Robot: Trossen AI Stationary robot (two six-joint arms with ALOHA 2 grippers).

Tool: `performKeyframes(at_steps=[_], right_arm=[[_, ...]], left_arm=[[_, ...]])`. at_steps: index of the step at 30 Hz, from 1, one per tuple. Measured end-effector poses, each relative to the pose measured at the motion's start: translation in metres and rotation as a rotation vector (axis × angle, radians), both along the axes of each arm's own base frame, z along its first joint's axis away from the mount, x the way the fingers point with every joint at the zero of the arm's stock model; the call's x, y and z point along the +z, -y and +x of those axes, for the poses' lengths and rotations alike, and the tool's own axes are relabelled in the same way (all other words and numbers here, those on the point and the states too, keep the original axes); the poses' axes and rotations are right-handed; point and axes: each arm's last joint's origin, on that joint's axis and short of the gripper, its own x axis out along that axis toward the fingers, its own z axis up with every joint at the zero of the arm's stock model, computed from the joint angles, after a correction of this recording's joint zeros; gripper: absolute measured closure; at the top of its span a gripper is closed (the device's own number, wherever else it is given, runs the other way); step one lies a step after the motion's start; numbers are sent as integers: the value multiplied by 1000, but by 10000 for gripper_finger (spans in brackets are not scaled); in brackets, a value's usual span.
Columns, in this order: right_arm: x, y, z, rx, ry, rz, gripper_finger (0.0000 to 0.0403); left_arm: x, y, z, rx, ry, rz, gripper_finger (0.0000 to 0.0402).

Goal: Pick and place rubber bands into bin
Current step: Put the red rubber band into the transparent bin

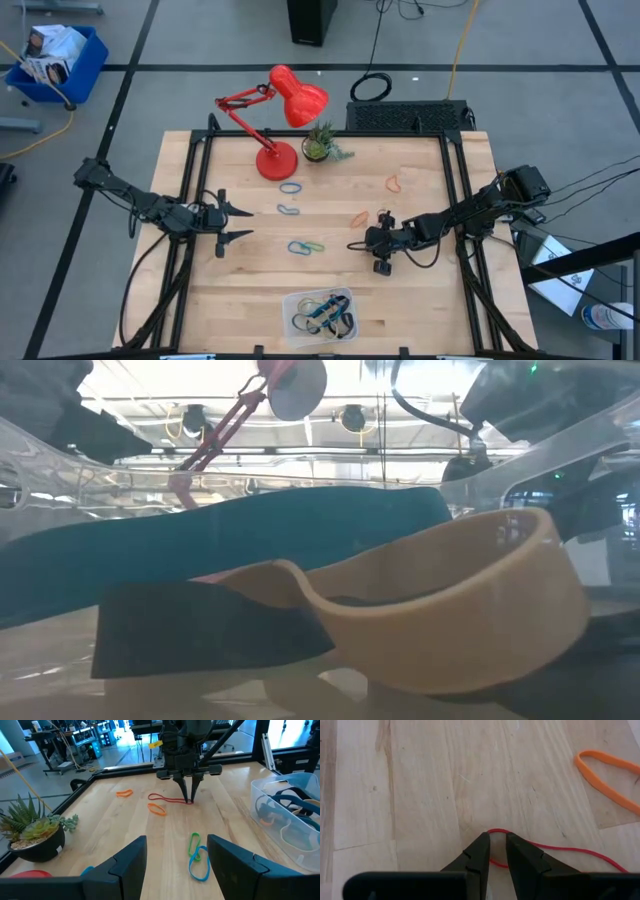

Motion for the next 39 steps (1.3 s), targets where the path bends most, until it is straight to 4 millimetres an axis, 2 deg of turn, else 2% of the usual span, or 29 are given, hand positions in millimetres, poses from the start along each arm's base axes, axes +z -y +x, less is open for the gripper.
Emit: performKeyframes(at_steps=[33,39], right_arm=[[0,0,1,-33,12,-3,344],[0,0,1,-111,16,44,344]], left_arm=[[0,0,0,0,0,0,188],[0,0,0,0,0,0,188]])
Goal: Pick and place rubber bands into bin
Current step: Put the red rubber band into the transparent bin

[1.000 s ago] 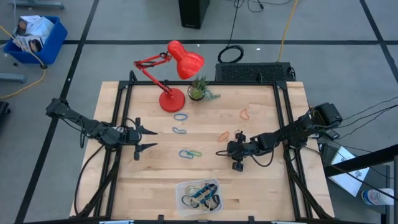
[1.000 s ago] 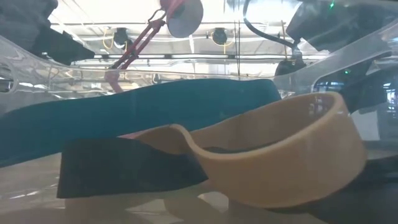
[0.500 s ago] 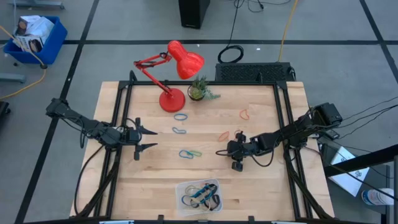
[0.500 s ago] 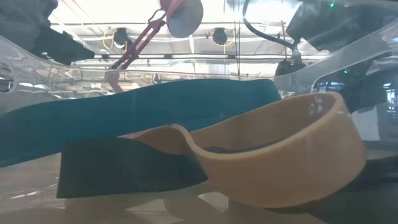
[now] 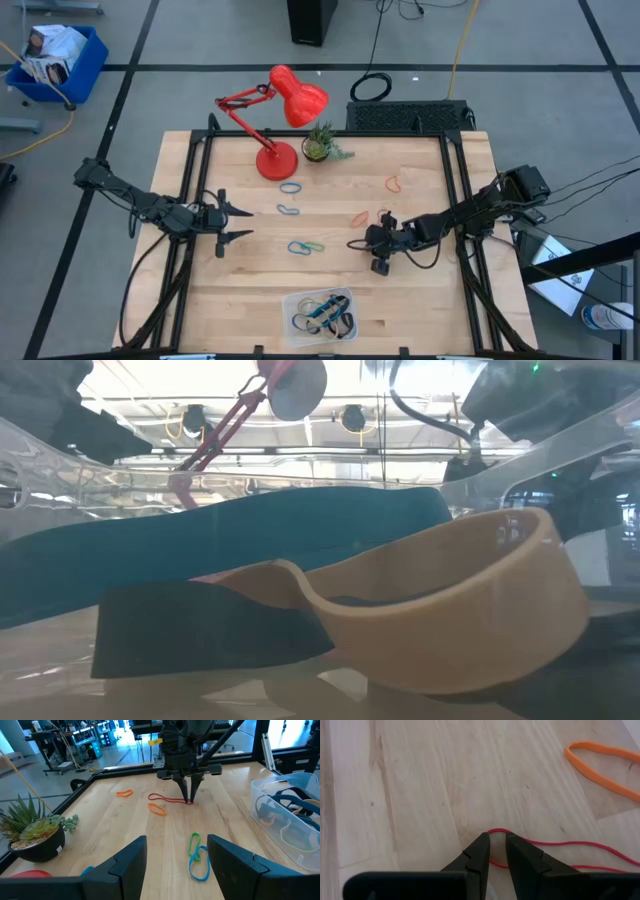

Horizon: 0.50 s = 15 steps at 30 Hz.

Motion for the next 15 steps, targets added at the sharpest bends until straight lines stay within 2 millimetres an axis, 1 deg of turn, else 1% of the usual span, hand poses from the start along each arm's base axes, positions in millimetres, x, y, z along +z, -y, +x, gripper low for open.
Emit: performKeyframes(at_steps=[8,15], right_arm=[[0,0,0,-31,1,21,344],[0,4,1,-93,-10,130,344]], left_arm=[[0,0,0,0,0,0,188],[0,0,0,0,0,0,188]])
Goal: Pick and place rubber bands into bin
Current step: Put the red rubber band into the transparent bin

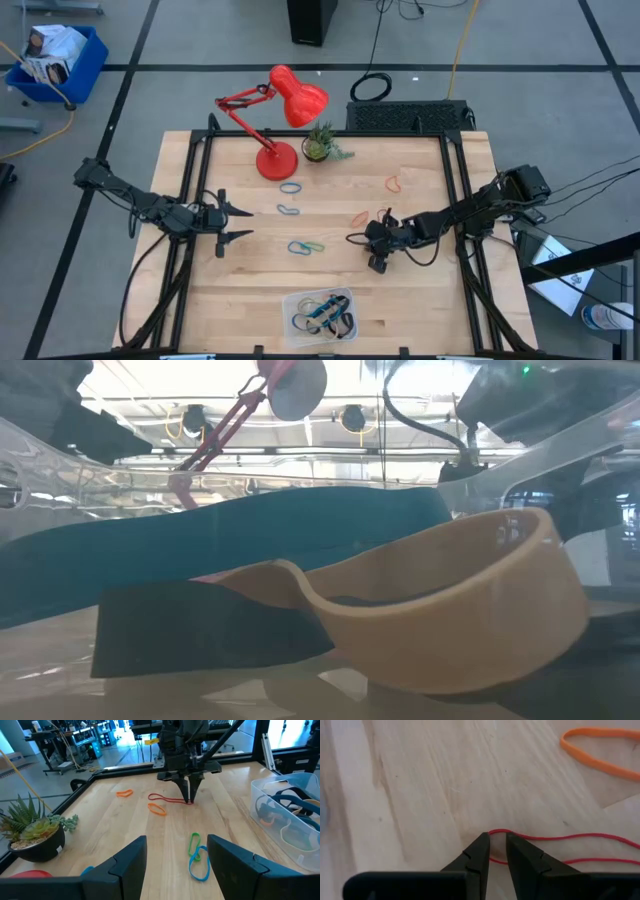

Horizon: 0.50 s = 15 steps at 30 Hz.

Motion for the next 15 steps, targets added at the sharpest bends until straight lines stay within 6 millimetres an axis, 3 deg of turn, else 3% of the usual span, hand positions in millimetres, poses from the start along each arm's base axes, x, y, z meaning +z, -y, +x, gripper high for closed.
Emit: performKeyframes(at_steps=[15], right_arm=[[0,12,3,-79,-41,203,344]], left_arm=[[0,0,0,0,0,0,188]])
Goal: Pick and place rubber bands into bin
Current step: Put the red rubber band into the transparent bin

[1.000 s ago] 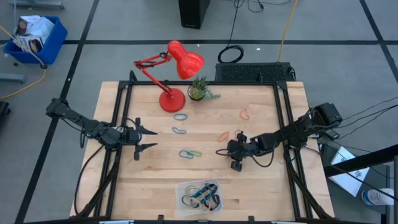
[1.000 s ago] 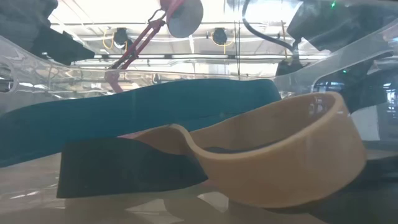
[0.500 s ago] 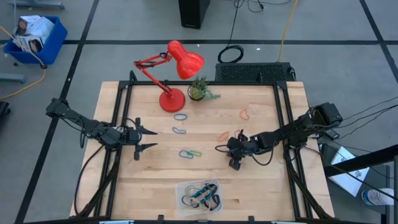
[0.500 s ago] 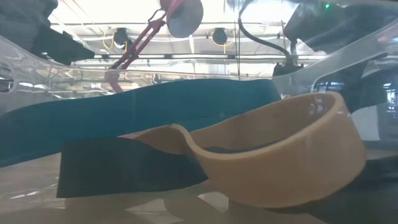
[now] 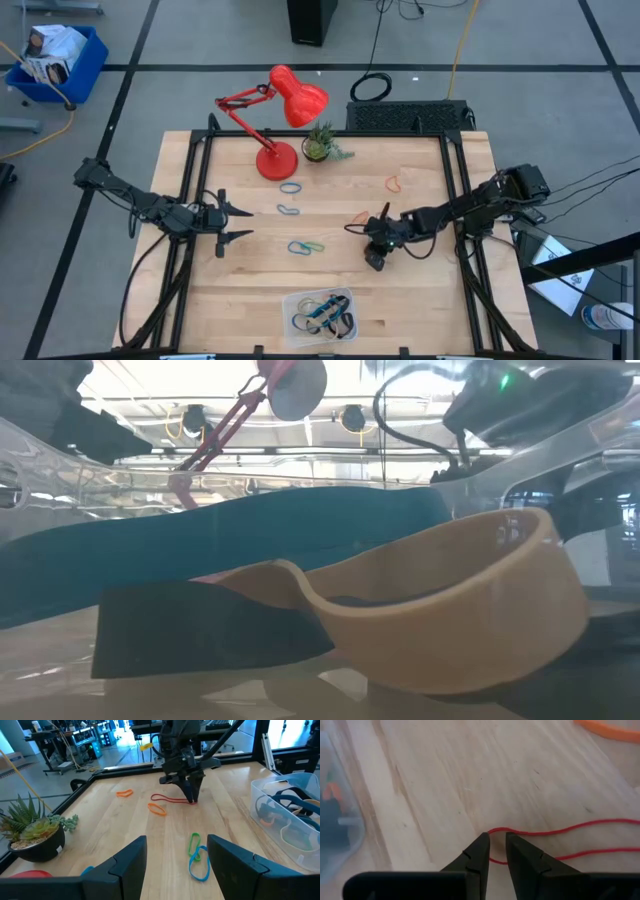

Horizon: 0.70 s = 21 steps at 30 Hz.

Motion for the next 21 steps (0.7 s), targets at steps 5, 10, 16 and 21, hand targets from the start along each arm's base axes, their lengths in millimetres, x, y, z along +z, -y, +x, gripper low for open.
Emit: performKeyframes(at_steps=[5,10,16,21], right_arm=[[0,5,0,-54,-17,50,344],[0,6,1,-36,-17,56,344],[0,6,1,-29,-16,57,330],[1,5,4,-24,20,67,298]], left_arm=[[0,0,0,0,0,0,188],[0,0,0,0,0,0,188],[0,0,0,0,0,0,188],[0,0,0,0,0,0,188]])
